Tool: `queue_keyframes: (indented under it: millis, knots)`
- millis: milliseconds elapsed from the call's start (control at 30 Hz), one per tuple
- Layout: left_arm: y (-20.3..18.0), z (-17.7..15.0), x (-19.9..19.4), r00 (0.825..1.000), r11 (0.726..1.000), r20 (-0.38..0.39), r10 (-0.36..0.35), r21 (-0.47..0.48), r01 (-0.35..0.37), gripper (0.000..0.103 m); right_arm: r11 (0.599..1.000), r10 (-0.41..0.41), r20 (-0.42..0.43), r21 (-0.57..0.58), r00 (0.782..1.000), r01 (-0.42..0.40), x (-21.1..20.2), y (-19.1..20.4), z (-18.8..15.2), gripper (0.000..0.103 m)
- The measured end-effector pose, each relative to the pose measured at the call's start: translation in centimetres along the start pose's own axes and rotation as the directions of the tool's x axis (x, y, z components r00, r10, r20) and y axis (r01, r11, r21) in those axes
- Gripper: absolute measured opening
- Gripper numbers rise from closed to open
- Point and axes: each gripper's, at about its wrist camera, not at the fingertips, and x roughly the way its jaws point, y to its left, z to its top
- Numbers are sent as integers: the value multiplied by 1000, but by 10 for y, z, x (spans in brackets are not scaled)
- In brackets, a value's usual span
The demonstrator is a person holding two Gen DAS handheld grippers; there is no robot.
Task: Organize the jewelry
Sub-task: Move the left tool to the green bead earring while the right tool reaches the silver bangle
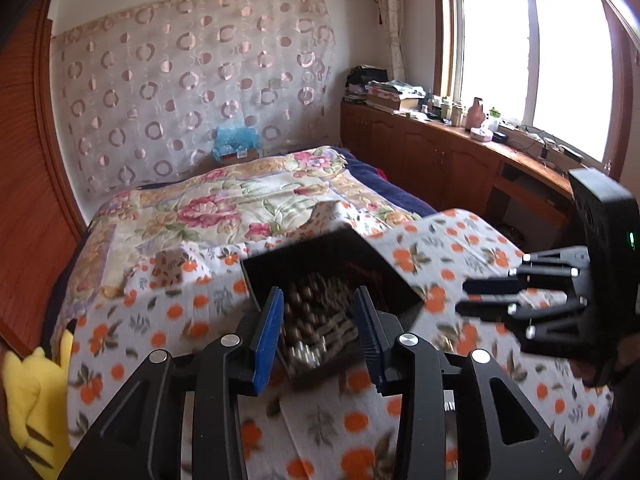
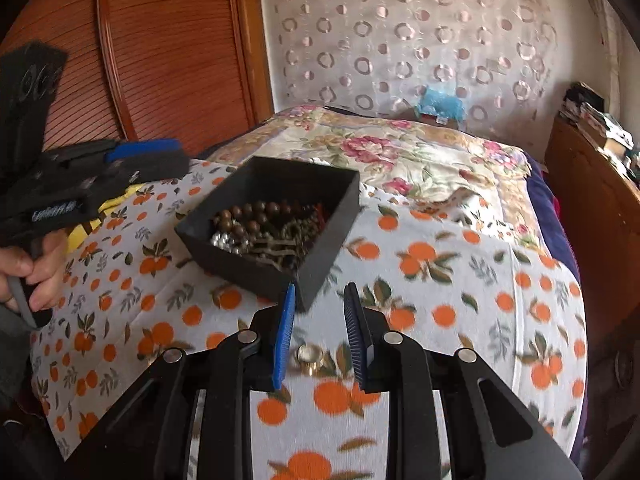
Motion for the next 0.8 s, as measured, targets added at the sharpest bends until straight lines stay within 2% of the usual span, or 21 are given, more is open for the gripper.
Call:
queue_keyframes:
  millis: [233, 467, 633, 800]
  knots:
    - [-14, -49, -28, 1000, 1000, -27, -8, -8, 8, 35, 1000, 21, 3, 7, 1000, -21, -17, 21, -29, 28]
    - [-22, -88, -44, 998, 999, -57, -21, -27, 19, 35, 997, 76, -57, -11, 995, -77, -6, 49, -51, 27]
    - [-20, -104, -52, 997, 999, -74, -24, -46, 21, 35, 998, 60, -108, -6, 992, -61, 8, 50, -59, 27]
    - [-24, -114, -54, 995, 998, -91, -44, -53, 39, 35, 997, 79, -137, 9, 987, -79, 17, 46, -64, 26]
